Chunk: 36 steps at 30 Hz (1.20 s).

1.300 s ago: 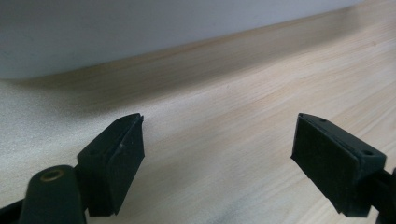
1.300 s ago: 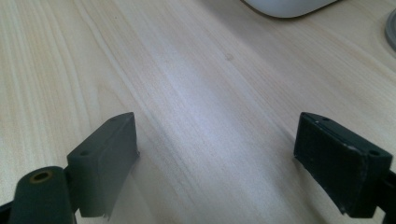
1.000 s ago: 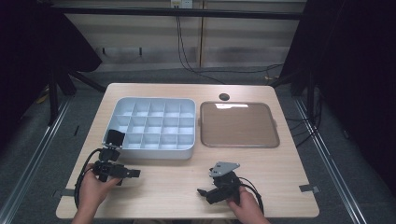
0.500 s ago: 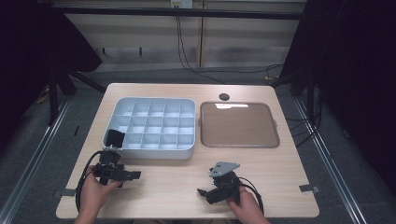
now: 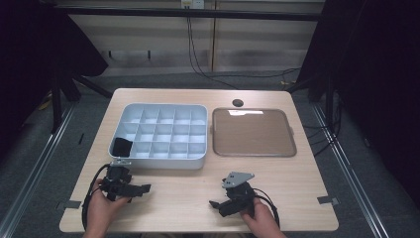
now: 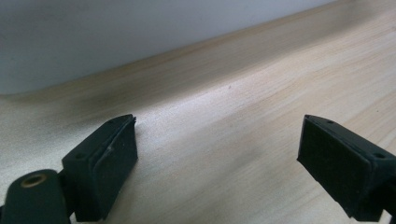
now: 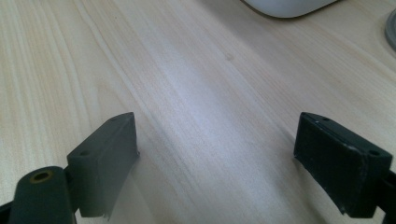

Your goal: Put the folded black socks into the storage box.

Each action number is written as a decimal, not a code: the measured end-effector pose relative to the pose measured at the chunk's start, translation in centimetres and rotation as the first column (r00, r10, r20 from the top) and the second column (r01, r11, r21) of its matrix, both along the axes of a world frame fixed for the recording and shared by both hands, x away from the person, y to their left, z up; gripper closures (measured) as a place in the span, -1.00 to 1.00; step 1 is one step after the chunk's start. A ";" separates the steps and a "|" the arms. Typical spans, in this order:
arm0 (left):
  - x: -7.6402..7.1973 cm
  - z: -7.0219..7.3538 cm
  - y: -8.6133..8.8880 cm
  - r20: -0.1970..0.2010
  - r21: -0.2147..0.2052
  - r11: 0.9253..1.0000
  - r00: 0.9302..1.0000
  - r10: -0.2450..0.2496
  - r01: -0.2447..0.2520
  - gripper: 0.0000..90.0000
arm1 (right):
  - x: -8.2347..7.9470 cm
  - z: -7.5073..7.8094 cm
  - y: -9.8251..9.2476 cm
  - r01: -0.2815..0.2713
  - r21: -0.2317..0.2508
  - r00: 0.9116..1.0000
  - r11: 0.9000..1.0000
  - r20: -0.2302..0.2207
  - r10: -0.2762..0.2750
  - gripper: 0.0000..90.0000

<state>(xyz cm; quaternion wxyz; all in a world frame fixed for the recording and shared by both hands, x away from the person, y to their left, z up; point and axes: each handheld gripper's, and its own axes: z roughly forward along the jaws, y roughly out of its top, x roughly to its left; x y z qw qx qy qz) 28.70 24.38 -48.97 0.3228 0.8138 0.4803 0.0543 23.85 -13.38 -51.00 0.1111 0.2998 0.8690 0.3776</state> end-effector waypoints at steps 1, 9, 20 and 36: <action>0.0 0.0 0.0 0.002 0.001 1.000 1.000 -0.004 0.004 -0.75 | 0.0 0.0 0.0 -0.001 0.000 1.000 1.000 0.001 0.001 -0.71; -0.6 -0.4 -0.4 0.061 0.042 0.999 0.998 -0.025 0.023 -0.79 | 0.0 0.0 0.0 -0.001 0.000 1.000 1.000 0.002 0.001 -0.71; -1.0 -0.7 -0.6 0.092 0.038 0.999 0.995 -0.029 0.026 -0.87 | -0.1 0.0 -0.1 0.001 0.002 1.000 1.000 0.002 -0.001 -0.71; -1.3 -1.1 -1.1 0.122 0.062 0.997 0.992 -0.042 0.035 -0.99 | -0.1 0.0 0.0 0.001 0.002 1.000 1.000 0.001 -0.001 -0.71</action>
